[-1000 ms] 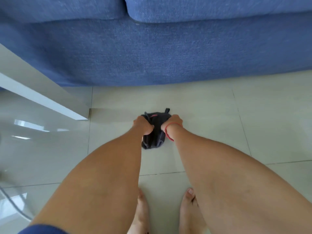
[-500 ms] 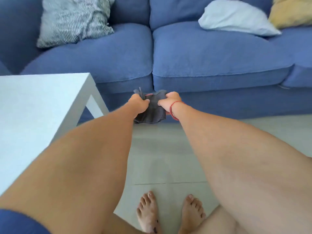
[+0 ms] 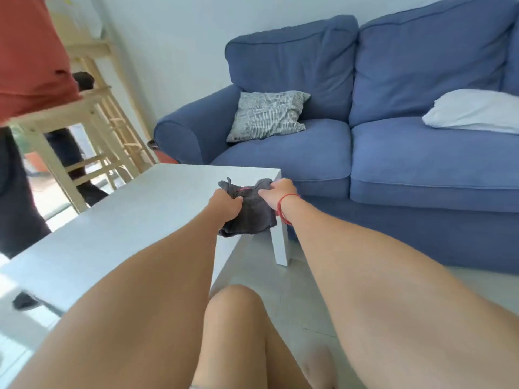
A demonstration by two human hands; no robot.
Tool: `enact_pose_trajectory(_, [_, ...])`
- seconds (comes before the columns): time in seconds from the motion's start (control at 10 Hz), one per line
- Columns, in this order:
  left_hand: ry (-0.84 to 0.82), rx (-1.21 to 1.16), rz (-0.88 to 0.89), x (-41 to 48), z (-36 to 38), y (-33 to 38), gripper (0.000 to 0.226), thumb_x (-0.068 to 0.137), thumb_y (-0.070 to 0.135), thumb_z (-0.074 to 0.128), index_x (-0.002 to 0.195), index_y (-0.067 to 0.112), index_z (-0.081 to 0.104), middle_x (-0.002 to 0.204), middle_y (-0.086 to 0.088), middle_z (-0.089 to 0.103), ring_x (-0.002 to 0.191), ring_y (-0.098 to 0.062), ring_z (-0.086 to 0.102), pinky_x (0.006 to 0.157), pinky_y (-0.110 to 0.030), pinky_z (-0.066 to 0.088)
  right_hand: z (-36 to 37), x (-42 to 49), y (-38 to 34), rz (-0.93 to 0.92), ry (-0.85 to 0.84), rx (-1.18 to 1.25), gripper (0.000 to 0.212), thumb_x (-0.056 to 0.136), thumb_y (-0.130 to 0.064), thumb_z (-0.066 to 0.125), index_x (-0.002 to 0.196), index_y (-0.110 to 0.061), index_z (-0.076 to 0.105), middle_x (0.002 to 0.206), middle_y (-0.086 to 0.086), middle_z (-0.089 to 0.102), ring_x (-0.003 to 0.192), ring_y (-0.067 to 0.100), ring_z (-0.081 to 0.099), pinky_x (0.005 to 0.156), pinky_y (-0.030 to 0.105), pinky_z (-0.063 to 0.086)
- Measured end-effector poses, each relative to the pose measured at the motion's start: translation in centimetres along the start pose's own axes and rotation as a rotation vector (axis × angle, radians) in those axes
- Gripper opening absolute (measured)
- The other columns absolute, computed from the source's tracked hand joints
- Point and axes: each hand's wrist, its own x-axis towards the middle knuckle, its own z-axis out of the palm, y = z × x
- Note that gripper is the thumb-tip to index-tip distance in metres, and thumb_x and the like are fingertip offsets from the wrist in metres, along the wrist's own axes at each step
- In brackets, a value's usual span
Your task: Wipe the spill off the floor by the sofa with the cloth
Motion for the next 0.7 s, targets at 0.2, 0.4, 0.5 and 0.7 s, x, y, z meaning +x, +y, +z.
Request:
enact_pose_trajectory(0.2, [0.084,0.074,-0.134,-1.7,-6.1,-6.6,0.046,0.097,0.027,0.051,0.134,0.002,0.042,0.129,-0.018,0.055,0.12,-0.036,0.052,0.099,-0.038,0.043,8.4,-3.3,-3.4,-0.058,-0.142,-0.038,0.03,0.093,-0.016,0.058,0.119,0.0,0.06,0.117,0.015,0.064,0.103,0.031,0.06,0.086,0.034,0.048])
enact_pose_trajectory(0.4, [0.026,0.387,-0.226,-1.6,-5.9,-10.3,0.062,0.092,0.036,0.055,0.141,0.003,0.036,0.137,-0.014,0.049,0.125,-0.032,0.05,0.091,-0.034,0.042,11.2,-4.3,-2.4,-0.07,-0.148,-0.333,0.034,0.09,-0.003,0.056,0.124,-0.005,0.054,0.128,0.015,0.057,0.118,0.033,0.055,0.097,0.039,0.046])
enact_pose_trajectory(0.5, [0.036,0.478,-0.303,-1.0,-5.2,-10.6,0.079,0.087,0.044,0.052,0.149,0.005,0.021,0.148,-0.012,0.035,0.135,-0.033,0.038,0.103,-0.04,0.036,10.9,-3.8,-1.8,-0.125,-0.129,-0.447,0.038,0.087,-0.014,0.063,0.124,-0.014,0.055,0.128,0.009,0.057,0.119,0.03,0.053,0.098,0.039,0.043])
enact_pose_trajectory(0.7, [0.017,0.615,-0.346,-0.2,-5.2,-9.6,0.089,0.086,0.046,0.047,0.154,0.006,0.007,0.154,-0.012,0.024,0.14,-0.032,0.027,0.111,-0.046,0.031,9.2,-3.5,-2.8,-0.081,-0.124,-0.191,0.045,0.083,-0.03,0.066,0.123,-0.011,0.059,0.129,0.007,0.059,0.121,0.03,0.054,0.102,0.038,0.043])
